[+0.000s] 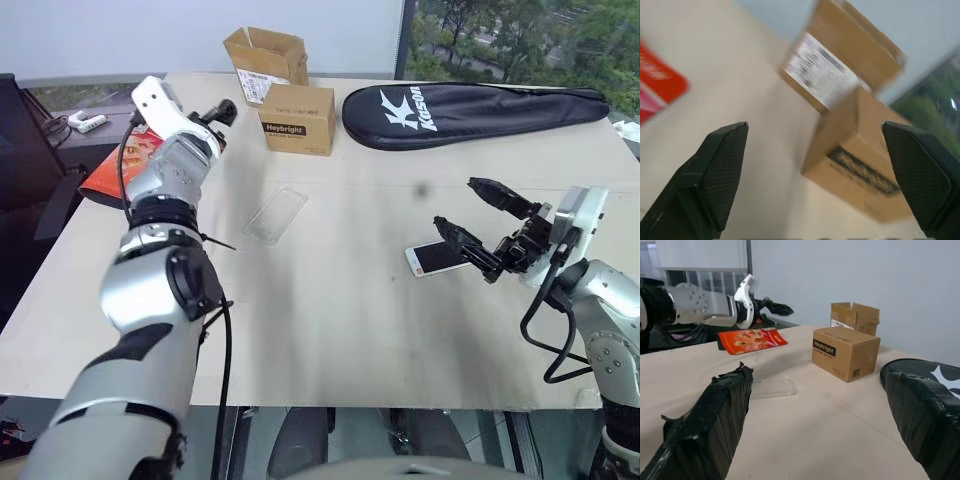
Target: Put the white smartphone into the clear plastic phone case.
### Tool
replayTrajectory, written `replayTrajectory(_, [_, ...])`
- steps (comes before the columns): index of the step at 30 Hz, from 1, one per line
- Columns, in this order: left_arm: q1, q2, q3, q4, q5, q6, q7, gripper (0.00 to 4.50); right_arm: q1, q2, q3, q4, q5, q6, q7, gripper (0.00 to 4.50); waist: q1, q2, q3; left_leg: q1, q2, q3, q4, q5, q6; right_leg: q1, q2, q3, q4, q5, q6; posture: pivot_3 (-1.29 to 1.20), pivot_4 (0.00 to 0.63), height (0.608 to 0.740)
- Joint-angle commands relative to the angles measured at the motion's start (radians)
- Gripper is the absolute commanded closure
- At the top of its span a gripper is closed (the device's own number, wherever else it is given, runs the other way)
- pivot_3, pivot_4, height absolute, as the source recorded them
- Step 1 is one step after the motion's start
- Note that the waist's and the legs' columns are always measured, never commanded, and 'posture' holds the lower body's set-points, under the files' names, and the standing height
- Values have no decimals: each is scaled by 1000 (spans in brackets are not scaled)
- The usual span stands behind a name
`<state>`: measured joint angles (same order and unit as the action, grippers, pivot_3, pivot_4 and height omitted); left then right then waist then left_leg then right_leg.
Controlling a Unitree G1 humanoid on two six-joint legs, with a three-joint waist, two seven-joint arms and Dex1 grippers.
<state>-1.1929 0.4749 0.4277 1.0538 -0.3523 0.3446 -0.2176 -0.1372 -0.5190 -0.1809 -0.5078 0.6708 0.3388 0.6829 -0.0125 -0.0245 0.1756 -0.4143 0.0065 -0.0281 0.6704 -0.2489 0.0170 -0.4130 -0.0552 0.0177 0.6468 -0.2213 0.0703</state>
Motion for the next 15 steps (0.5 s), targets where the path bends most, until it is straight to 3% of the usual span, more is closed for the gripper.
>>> replayTrajectory(1, [119,13,-128,-269,29,132,-137,73,0,-10,-32,-35,11,-9,-12,0,-5,0,0,0,0,0,0,0,0,0,0,0,0,0,0,0,150,740])
replayTrajectory(5, [285,67,-231,-525,43,283,-224,73,14,-19,-33,-33,12,-5,-6,0,-7,0,0,1,1,1,0,0,0,0,1,2,0,0,0,0,150,740])
replayTrajectory(10, [465,188,-391,-795,84,309,-426,73,13,-46,-49,-1,14,-3,27,0,-1,0,0,1,1,1,0,0,0,0,1,2,1,0,0,0,150,740])
replayTrajectory(15, [539,209,-425,-968,67,318,-492,73,21,-52,-52,20,8,-14,47,0,16,0,0,1,1,1,0,0,0,0,0,2,0,0,0,0,150,740])
